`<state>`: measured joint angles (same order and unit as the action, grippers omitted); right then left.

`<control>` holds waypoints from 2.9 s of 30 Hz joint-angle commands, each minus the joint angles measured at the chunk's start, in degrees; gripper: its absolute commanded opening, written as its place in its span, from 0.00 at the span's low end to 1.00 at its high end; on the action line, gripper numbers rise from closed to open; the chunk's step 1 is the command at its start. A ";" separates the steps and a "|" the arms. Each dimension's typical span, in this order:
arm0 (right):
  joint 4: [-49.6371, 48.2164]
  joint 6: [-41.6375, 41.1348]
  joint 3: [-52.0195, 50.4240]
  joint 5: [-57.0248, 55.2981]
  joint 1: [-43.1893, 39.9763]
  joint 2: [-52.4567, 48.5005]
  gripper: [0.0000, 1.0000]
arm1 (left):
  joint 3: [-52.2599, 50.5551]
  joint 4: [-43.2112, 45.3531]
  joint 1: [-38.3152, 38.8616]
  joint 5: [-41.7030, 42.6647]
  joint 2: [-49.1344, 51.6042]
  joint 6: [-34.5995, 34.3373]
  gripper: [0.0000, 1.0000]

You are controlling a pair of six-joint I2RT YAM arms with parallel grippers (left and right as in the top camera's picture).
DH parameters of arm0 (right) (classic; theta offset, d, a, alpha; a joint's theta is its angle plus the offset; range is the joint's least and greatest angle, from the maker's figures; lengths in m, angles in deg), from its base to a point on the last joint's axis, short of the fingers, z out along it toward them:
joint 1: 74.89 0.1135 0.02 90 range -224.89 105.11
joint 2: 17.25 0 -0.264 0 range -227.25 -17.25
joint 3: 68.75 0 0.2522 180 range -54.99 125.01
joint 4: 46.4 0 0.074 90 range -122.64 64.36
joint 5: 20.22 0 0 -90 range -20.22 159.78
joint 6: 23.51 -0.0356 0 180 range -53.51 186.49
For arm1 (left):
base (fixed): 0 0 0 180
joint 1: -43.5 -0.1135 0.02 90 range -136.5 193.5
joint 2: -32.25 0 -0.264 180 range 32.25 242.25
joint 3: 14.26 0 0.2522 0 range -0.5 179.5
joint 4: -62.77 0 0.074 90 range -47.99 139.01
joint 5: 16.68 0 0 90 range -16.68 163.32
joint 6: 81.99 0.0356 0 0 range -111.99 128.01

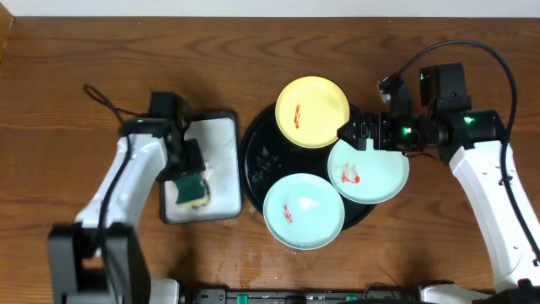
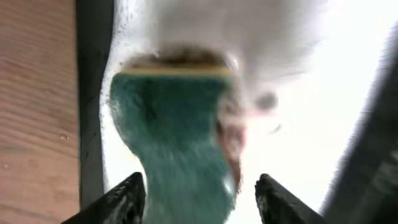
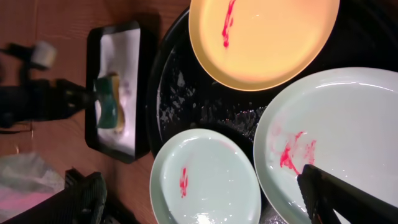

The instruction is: Clean dirty plates on tray and stack at the side

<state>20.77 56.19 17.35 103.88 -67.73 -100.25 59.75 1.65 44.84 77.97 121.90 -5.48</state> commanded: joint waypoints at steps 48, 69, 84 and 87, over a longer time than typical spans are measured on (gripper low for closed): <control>-11.93 -10.05 -30.05 -15.39 16.57 -0.59 0.50 | 2.51 -10.88 5.70 2.89 -12.31 -0.31 0.07; -36.50 -13.20 -32.04 -25.16 16.55 -0.59 0.01 | 2.51 -9.33 7.78 10.27 -12.72 1.16 0.08; -35.17 -20.96 -32.04 -29.40 20.00 -5.07 0.01 | 2.51 -4.26 14.88 11.82 -12.70 0.70 0.08; -36.72 -20.96 -31.98 -28.61 20.33 -8.02 0.01 | 2.51 -3.56 14.88 11.87 -12.70 -1.16 0.08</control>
<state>-15.75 36.39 -15.18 77.07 -47.91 -105.45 61.26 -2.35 59.68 89.53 109.73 -5.53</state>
